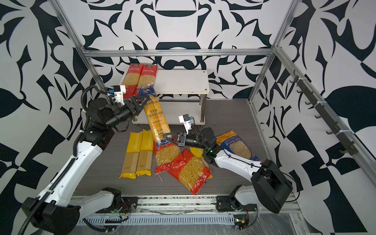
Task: Arrange pasta packages on shelves
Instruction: Pick up the pasta bag, then place the pasta bag on the shelf.
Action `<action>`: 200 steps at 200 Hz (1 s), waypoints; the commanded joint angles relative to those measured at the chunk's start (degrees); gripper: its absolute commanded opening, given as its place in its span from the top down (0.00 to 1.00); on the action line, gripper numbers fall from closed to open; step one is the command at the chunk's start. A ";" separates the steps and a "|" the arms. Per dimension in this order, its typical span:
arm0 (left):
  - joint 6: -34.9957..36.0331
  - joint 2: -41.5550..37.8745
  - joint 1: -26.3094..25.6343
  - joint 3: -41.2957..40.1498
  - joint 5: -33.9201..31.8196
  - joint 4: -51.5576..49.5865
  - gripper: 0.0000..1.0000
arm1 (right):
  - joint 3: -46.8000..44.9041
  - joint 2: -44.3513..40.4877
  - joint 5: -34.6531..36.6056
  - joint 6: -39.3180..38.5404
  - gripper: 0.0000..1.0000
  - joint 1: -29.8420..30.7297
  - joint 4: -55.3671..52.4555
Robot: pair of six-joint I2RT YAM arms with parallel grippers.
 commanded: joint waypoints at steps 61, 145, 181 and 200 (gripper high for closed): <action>3.46 -9.71 1.13 -3.72 -2.19 -3.36 0.22 | 26.00 5.09 12.54 -0.13 1.00 -2.22 -5.22; 6.14 -22.69 1.22 -21.00 -12.47 -9.09 0.22 | 45.81 16.30 20.13 3.00 1.00 -3.82 -20.86; 3.28 -25.78 1.23 -26.94 -12.27 -7.18 0.22 | 49.94 20.50 21.39 6.35 1.00 -4.15 -22.22; 2.57 -26.36 1.22 -28.38 -12.13 -6.74 0.22 | 52.20 22.11 22.24 7.52 1.00 -4.34 -24.10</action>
